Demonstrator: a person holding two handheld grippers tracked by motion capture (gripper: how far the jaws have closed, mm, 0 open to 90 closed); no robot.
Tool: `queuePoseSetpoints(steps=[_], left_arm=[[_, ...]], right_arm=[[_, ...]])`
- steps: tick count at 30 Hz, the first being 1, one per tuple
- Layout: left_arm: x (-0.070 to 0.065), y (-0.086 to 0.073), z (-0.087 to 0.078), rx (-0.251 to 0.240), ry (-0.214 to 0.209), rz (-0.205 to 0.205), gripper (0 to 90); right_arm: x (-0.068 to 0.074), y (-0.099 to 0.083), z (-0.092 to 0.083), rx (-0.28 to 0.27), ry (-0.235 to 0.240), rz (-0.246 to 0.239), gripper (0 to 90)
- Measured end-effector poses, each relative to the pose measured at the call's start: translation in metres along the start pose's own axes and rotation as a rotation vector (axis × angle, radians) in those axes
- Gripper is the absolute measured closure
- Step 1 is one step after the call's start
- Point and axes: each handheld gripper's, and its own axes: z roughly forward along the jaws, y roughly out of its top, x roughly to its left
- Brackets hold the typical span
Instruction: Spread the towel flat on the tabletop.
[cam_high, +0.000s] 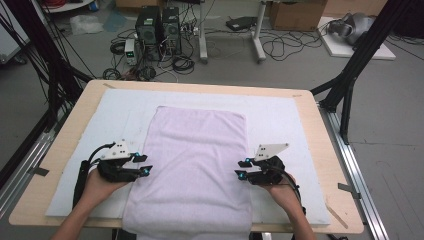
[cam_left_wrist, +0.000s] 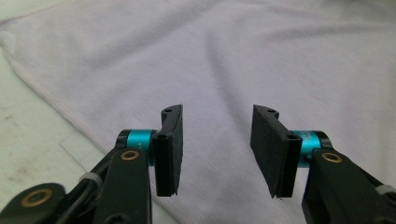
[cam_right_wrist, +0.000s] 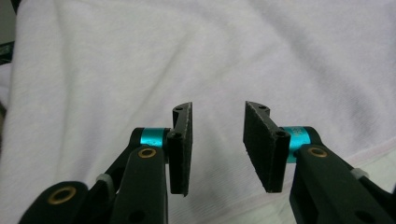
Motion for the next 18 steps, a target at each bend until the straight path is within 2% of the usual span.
queuePoseSetpoints(steps=[4,10,12,15,18], left_arm=[[0.007,0.002,0.01,0.005,0.015,-0.016,50.0],[0.013,0.005,0.013,0.016,0.015,-0.031,46.4],[0.018,0.006,0.013,0.006,0.02,-0.043,45.9],[0.028,0.013,0.015,0.032,0.027,-0.056,43.5],[0.035,0.022,0.015,0.015,0.039,-0.065,43.0]], right_arm=[[-0.014,0.002,0.007,-0.005,-0.022,0.023,54.9],[-0.029,0.006,0.009,-0.03,-0.045,0.054,50.3],[-0.034,0.009,0.01,-0.022,-0.05,0.065,47.7],[-0.044,0.012,0.014,-0.003,-0.052,0.086,41.2],[-0.05,0.019,0.017,0.014,-0.058,0.088,38.2]])
